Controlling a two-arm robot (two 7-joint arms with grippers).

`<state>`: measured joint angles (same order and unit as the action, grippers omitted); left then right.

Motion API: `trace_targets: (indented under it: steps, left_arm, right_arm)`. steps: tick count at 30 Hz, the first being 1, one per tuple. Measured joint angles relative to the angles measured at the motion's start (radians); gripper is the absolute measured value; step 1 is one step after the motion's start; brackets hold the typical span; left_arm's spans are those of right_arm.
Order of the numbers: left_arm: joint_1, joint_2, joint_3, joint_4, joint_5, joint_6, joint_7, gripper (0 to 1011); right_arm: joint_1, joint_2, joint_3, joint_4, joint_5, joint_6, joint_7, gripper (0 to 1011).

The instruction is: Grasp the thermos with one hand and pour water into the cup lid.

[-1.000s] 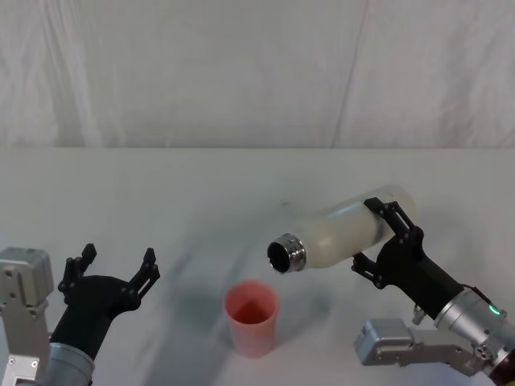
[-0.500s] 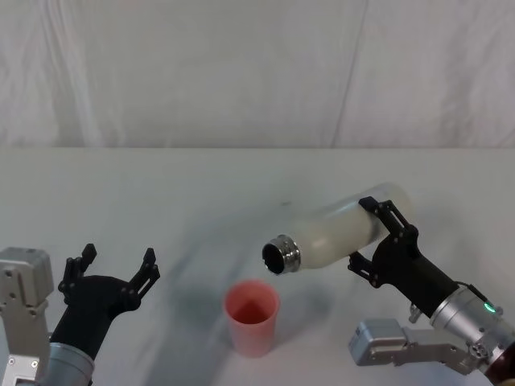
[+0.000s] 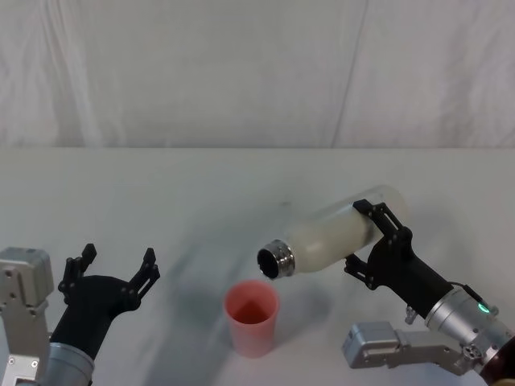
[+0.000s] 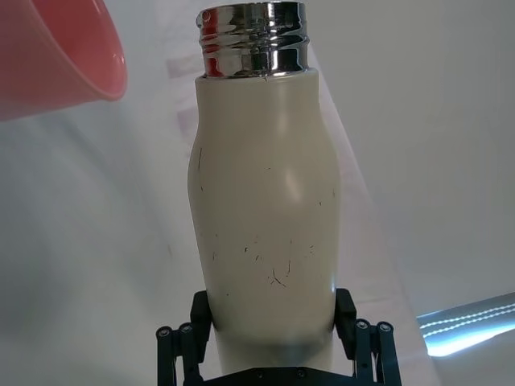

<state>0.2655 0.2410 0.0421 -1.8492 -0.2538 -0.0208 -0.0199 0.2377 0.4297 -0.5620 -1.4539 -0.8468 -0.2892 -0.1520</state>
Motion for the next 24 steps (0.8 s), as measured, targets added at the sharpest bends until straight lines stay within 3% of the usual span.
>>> trace_targets:
  steps: [24]
  left_arm:
    - [0.000, 0.000, 0.000, 0.000, 0.000, 0.000, 0.000, 1001]
  right_arm:
    - [0.010, 0.015, -0.026, -0.001, -0.050, 0.040, -0.016, 950]
